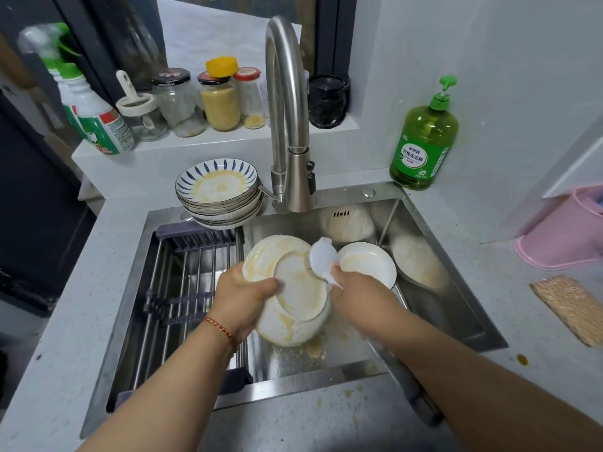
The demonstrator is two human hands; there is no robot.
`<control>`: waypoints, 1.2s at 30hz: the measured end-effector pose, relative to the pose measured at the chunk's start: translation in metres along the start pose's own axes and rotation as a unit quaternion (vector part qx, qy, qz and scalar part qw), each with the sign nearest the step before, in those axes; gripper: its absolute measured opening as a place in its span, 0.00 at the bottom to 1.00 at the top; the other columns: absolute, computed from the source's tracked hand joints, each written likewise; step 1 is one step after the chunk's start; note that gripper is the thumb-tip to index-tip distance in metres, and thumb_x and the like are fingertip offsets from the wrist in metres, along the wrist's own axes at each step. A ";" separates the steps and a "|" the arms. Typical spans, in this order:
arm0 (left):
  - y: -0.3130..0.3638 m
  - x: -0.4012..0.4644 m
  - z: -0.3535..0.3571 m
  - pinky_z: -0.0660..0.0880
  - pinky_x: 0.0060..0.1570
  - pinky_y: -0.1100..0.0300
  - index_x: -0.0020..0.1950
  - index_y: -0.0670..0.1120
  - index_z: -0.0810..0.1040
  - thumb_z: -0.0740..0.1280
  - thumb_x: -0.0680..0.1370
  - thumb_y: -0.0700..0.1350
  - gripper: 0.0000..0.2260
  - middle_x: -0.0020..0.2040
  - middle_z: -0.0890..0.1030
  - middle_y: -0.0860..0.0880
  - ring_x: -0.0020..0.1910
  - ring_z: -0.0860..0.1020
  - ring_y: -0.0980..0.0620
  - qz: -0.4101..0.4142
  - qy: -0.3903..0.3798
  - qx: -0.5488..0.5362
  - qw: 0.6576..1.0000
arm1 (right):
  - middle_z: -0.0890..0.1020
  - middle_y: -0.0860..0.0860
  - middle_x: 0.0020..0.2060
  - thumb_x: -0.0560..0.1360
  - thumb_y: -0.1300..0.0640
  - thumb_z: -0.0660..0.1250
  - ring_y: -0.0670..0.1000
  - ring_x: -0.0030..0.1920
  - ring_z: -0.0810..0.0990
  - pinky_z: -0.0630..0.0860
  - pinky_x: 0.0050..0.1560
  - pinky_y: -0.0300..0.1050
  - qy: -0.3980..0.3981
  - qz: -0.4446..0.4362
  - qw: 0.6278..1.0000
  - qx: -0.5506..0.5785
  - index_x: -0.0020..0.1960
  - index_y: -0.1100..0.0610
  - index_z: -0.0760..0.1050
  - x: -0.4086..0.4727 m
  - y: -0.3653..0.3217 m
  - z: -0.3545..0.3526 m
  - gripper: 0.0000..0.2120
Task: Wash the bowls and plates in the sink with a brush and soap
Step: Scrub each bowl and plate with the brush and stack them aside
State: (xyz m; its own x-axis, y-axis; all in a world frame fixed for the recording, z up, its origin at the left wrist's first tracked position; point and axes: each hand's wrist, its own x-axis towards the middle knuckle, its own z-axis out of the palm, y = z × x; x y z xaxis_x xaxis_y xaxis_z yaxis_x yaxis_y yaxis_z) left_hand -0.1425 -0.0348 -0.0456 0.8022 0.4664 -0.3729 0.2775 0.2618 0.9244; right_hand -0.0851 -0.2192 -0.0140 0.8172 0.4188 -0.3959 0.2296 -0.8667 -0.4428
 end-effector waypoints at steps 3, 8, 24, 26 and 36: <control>0.002 0.002 -0.003 0.80 0.39 0.50 0.52 0.38 0.79 0.69 0.70 0.26 0.13 0.45 0.83 0.40 0.42 0.82 0.40 -0.004 0.012 -0.025 1.000 | 0.77 0.51 0.43 0.82 0.51 0.51 0.48 0.30 0.70 0.72 0.41 0.44 0.015 -0.010 0.999 0.040 0.77 0.46 0.52 0.010 -0.004 -0.013 0.24; 0.009 0.004 -0.014 0.81 0.36 0.47 0.55 0.37 0.77 0.67 0.72 0.28 0.13 0.47 0.82 0.39 0.42 0.82 0.41 -0.025 0.028 -0.078 0.996 | 0.77 0.55 0.43 0.82 0.52 0.52 0.48 0.29 0.69 0.72 0.37 0.46 0.010 0.011 0.998 0.059 0.77 0.48 0.56 0.016 0.002 -0.013 0.23; 0.008 0.002 -0.013 0.79 0.46 0.36 0.62 0.37 0.74 0.69 0.71 0.31 0.19 0.50 0.81 0.38 0.46 0.82 0.39 -0.082 0.125 -0.216 0.965 | 0.80 0.53 0.48 0.82 0.50 0.50 0.54 0.44 0.77 0.72 0.46 0.47 -0.002 -0.092 0.992 -0.086 0.77 0.47 0.48 -0.052 -0.030 0.033 0.25; 0.012 0.000 -0.016 0.77 0.49 0.34 0.59 0.39 0.75 0.68 0.72 0.30 0.17 0.50 0.81 0.38 0.47 0.81 0.39 -0.080 0.125 -0.212 0.966 | 0.79 0.52 0.54 0.82 0.49 0.50 0.53 0.54 0.77 0.71 0.52 0.46 -0.007 -0.050 0.997 -0.050 0.77 0.45 0.48 -0.037 -0.020 0.029 0.25; 0.039 -0.011 -0.046 0.80 0.46 0.47 0.58 0.45 0.79 0.74 0.66 0.34 0.22 0.52 0.83 0.43 0.50 0.82 0.43 0.080 0.142 -0.107 0.981 | 0.66 0.53 0.26 0.81 0.53 0.58 0.47 0.17 0.65 0.66 0.19 0.37 -0.065 0.025 0.893 0.444 0.69 0.46 0.70 -0.009 -0.003 0.008 0.17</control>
State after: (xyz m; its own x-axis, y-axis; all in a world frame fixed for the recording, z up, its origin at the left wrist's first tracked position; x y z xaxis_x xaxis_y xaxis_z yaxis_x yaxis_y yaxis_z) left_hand -0.1651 0.0089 -0.0089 0.6378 0.7248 -0.2607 0.0191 0.3235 0.9460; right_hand -0.0977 -0.2188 -0.0156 0.7325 0.4635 -0.4986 -0.3636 -0.3529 -0.8622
